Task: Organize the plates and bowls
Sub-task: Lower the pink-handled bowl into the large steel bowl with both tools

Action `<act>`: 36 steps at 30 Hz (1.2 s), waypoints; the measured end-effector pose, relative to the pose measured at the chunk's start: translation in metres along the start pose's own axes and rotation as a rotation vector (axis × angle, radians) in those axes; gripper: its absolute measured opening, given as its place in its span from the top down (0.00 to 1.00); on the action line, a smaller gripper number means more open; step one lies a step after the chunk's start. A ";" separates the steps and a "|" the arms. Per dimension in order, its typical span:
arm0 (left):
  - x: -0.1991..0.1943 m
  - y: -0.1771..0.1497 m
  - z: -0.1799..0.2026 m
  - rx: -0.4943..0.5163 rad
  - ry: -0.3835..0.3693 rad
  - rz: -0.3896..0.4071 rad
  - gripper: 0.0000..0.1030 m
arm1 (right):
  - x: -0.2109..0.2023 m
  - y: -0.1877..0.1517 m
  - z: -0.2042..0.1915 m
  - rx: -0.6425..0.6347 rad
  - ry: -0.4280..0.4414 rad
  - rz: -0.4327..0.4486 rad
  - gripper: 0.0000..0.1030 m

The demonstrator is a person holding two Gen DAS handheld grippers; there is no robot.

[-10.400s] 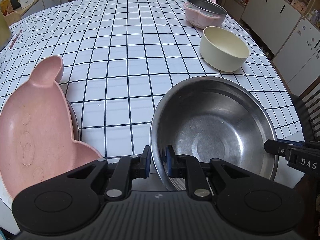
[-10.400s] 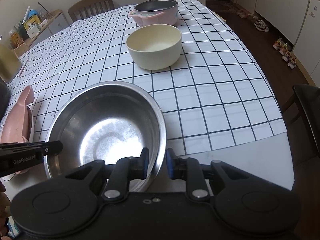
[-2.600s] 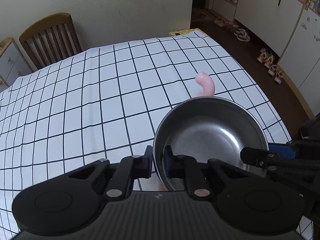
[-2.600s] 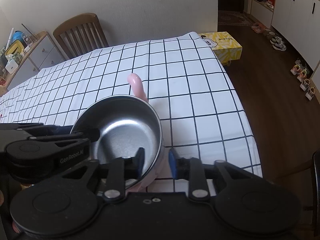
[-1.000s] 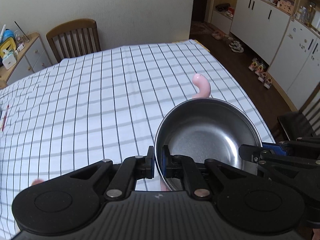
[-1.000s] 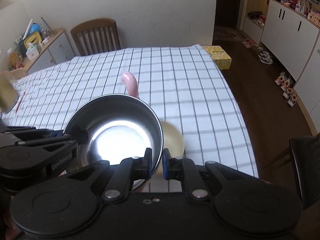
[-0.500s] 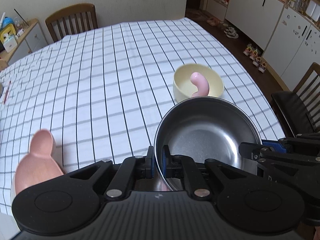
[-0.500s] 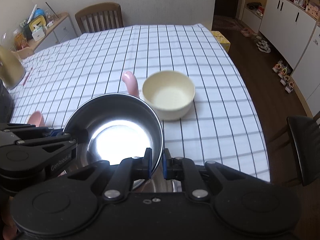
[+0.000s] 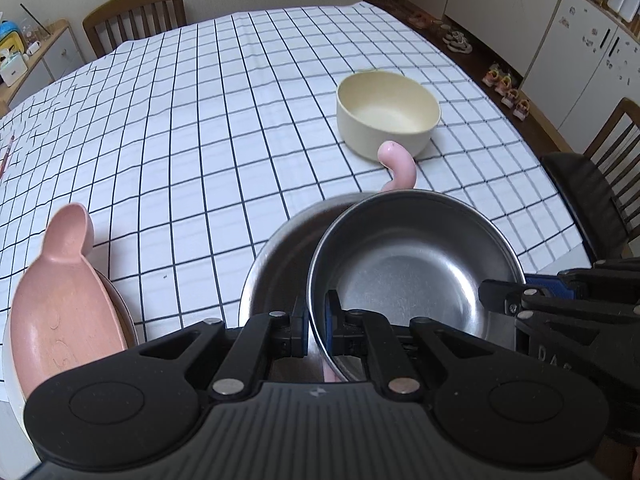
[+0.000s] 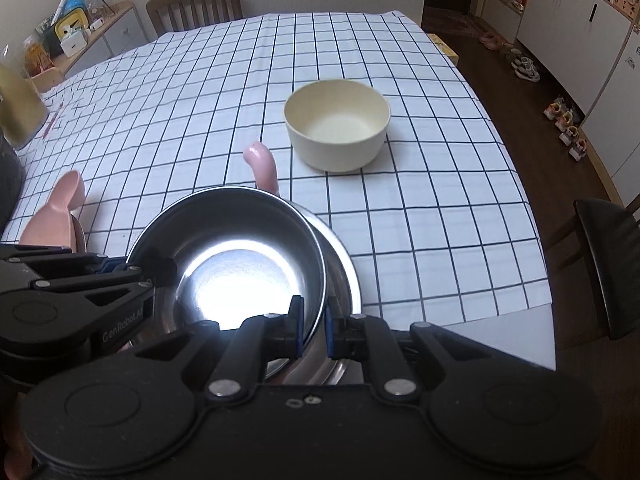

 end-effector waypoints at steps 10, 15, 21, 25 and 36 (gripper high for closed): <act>0.015 -0.014 -0.008 -0.001 0.012 -0.039 0.94 | 0.013 -0.010 -0.004 -0.009 0.002 -0.022 0.92; 0.020 -0.011 -0.013 0.002 0.018 -0.034 0.94 | 0.018 -0.009 -0.009 -0.023 -0.001 -0.021 0.92; 0.028 -0.003 -0.020 -0.007 0.027 -0.030 0.94 | 0.027 0.002 -0.011 -0.004 -0.013 -0.008 0.94; 0.029 -0.001 -0.021 -0.009 0.021 -0.034 0.94 | 0.031 0.006 -0.010 0.015 -0.012 -0.008 0.94; 0.015 -0.001 -0.015 0.000 0.001 -0.023 0.94 | 0.019 0.004 -0.011 0.023 0.034 -0.024 0.78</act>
Point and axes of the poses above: each gripper's, at about its wrist camera, not at the fingertips, and x roughly the way its jaws point, z to its right, y to its top, the point moved 7 cm from there along x, roughly the way its jaws point, and after that the axes turned 15 degrees about z, right-handed, at the moved point
